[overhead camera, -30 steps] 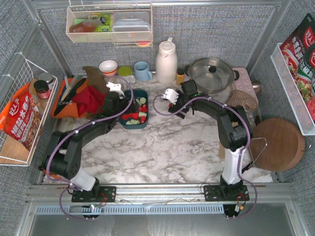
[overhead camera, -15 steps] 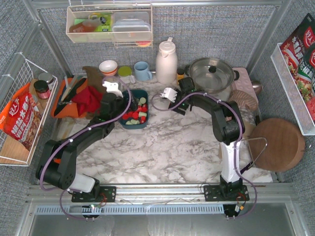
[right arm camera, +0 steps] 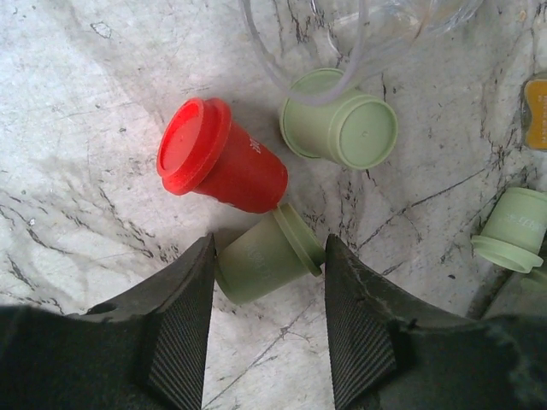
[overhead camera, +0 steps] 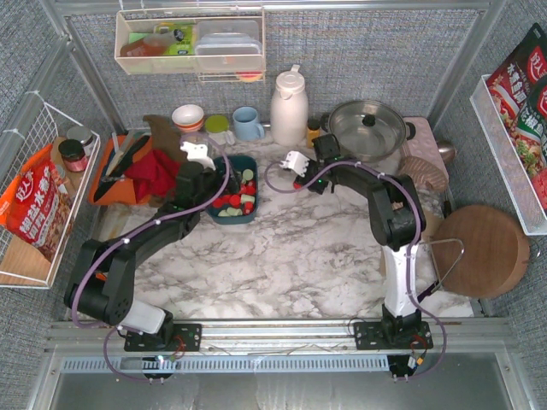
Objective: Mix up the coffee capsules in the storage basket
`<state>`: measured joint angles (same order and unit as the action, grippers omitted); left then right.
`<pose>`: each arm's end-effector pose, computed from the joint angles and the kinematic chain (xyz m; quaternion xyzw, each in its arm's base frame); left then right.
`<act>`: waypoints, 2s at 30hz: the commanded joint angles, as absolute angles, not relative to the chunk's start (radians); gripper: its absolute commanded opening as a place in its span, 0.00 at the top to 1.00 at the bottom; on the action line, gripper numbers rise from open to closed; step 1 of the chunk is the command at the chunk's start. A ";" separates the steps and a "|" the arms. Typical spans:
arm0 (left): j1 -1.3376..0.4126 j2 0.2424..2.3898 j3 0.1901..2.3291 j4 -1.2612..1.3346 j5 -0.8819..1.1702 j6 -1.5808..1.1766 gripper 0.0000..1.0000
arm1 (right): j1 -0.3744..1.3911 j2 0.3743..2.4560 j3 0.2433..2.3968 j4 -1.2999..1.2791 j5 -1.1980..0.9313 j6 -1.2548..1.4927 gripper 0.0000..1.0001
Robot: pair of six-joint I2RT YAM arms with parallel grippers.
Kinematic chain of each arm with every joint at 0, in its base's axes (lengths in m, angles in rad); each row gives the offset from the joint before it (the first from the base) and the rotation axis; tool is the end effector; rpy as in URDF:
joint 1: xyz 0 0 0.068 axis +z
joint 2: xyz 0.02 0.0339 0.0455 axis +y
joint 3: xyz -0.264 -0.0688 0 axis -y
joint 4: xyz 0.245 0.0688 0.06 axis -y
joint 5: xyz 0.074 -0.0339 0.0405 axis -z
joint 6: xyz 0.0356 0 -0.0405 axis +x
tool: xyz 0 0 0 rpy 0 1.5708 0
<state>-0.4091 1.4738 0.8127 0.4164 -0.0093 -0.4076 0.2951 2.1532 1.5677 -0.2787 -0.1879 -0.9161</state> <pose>0.3038 -0.1314 0.2466 -0.0023 0.7881 -0.2411 0.5664 0.4509 0.1440 0.1657 -0.5584 0.7495 -0.0214 0.3549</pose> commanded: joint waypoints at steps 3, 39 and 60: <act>-0.413 1.478 0.819 0.461 0.024 -0.411 0.01 | 0.295 2.081 1.480 -0.240 -0.204 -0.916 0.59; -0.617 1.552 0.842 0.879 0.535 -0.646 0.11 | 0.446 1.354 0.505 1.240 -0.476 -0.442 0.61; -0.666 1.612 0.856 1.016 0.587 -0.686 0.47 | 0.472 1.284 0.515 1.146 -0.468 -0.371 0.59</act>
<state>-0.6601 1.6032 0.8452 0.9581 0.5598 -0.6849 0.4702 1.2800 0.4973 1.1194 -0.4702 -0.4175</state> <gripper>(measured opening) 0.568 0.542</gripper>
